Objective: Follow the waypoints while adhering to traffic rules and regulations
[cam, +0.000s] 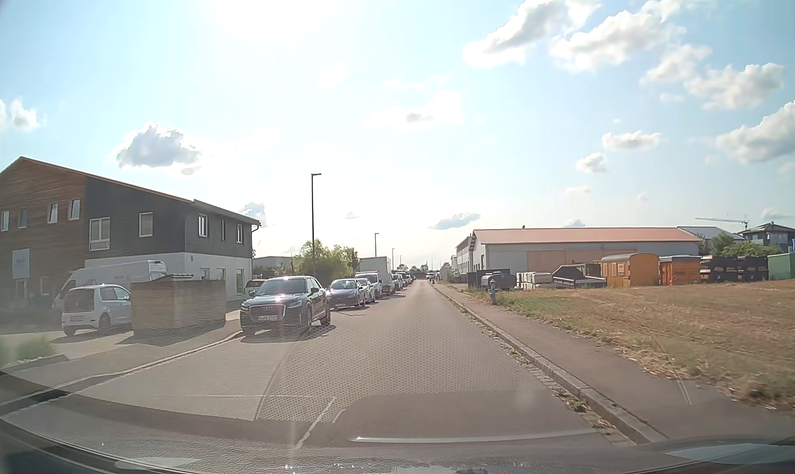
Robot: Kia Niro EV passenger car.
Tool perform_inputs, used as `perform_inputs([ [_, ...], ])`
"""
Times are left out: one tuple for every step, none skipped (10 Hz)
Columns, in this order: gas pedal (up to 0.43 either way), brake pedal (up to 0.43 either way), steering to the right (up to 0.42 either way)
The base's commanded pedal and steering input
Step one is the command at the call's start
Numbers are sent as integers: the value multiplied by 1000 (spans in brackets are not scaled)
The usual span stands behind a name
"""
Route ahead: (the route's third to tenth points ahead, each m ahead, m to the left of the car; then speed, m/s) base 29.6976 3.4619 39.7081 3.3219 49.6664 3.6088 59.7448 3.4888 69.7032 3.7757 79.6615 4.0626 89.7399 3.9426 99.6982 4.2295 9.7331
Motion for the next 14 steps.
perform_inputs([
  [130, 12, -5],
  [130, 12, -5],
  [130, 12, -5],
  [130, 12, -5],
  [118, 12, -7],
  [118, 12, -7],
  [110, 12, -7],
  [110, 12, -7],
  [98, 12, -7],
  [87, 12, -5],
  [79, 12, -3],
  [67, 12, -3],
  [67, 12, -3],
  [67, 12, -2],
])
